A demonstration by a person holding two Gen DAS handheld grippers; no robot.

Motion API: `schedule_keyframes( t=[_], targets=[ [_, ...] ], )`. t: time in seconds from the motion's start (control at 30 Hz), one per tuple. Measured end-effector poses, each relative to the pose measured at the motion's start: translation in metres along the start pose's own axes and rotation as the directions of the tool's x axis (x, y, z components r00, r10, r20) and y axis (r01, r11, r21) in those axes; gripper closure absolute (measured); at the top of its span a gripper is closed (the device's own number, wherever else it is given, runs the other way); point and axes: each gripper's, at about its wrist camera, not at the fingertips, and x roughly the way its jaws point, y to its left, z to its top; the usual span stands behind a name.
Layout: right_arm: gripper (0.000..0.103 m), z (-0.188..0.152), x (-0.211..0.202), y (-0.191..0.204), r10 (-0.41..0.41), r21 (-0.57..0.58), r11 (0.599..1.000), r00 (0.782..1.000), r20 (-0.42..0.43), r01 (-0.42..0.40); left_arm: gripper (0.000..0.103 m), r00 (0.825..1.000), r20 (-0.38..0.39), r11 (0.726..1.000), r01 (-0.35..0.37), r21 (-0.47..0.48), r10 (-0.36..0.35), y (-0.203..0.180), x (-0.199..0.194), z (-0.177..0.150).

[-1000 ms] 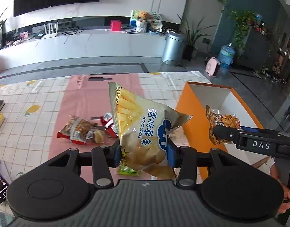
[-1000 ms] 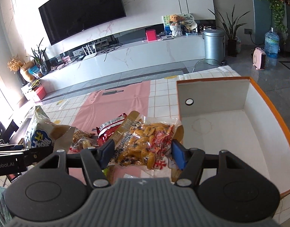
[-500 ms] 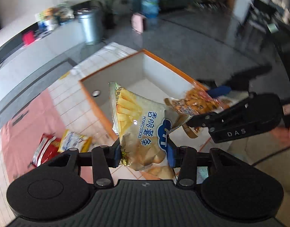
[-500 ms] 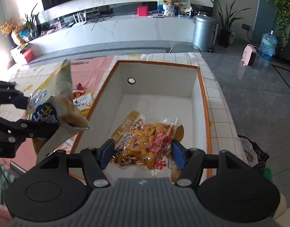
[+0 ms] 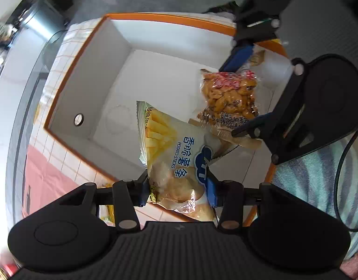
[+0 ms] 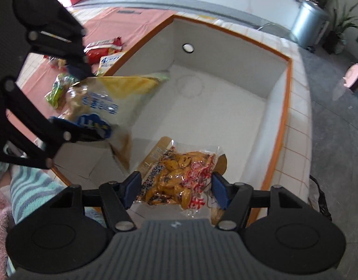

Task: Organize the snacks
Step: 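Carry both bags into the orange box and open both grippers, then move both tools back over the remaining snacks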

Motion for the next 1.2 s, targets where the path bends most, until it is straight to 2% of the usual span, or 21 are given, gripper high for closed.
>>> schedule_keyframes(
  t=[0.17,0.23,0.4,0.57,0.67,0.8,0.9,1.2],
  targets=[
    [0.04,0.003,0.019,-0.011,0.022,-0.035,0.999,0.996,-0.083,-0.025,0.05,0.995,-0.076,0.995,0.065,0.08,-0.059,0.005,0.02,0.01],
    [0.04,0.002,0.021,-0.014,0.044,-0.06,0.997,0.994,-0.1,-0.05,0.05,0.992,-0.082,0.989,0.101,0.107,-0.093,0.004,0.024,0.01],
    [0.039,0.003,0.022,-0.017,0.063,-0.119,0.99,0.992,-0.111,-0.077,0.049,0.976,-0.055,0.969,0.216,0.122,-0.211,0.012,0.032,0.008],
    [0.038,0.004,0.026,-0.013,0.048,-0.198,0.977,0.99,-0.136,-0.074,0.047,0.966,-0.083,0.962,0.252,0.109,-0.243,0.02,0.041,0.002],
    [0.038,0.007,0.029,-0.012,0.059,-0.205,0.974,0.986,-0.157,-0.091,0.04,0.962,-0.085,0.961,0.265,0.082,-0.258,0.033,0.046,-0.003],
    [0.036,0.011,0.032,-0.01,0.052,-0.207,0.974,0.982,-0.179,-0.09,0.031,0.964,-0.043,0.962,0.267,0.065,-0.264,0.041,0.043,-0.015],
    [0.037,0.014,0.034,-0.01,0.05,-0.193,0.977,0.98,-0.194,-0.088,0.025,0.958,-0.001,0.958,0.287,0.022,-0.287,0.047,0.039,-0.024],
    [0.036,0.023,0.023,-0.001,-0.008,-0.16,0.987,0.975,-0.222,-0.029,0.025,0.944,0.13,0.949,0.312,-0.051,-0.303,0.063,0.001,-0.059]
  ],
)
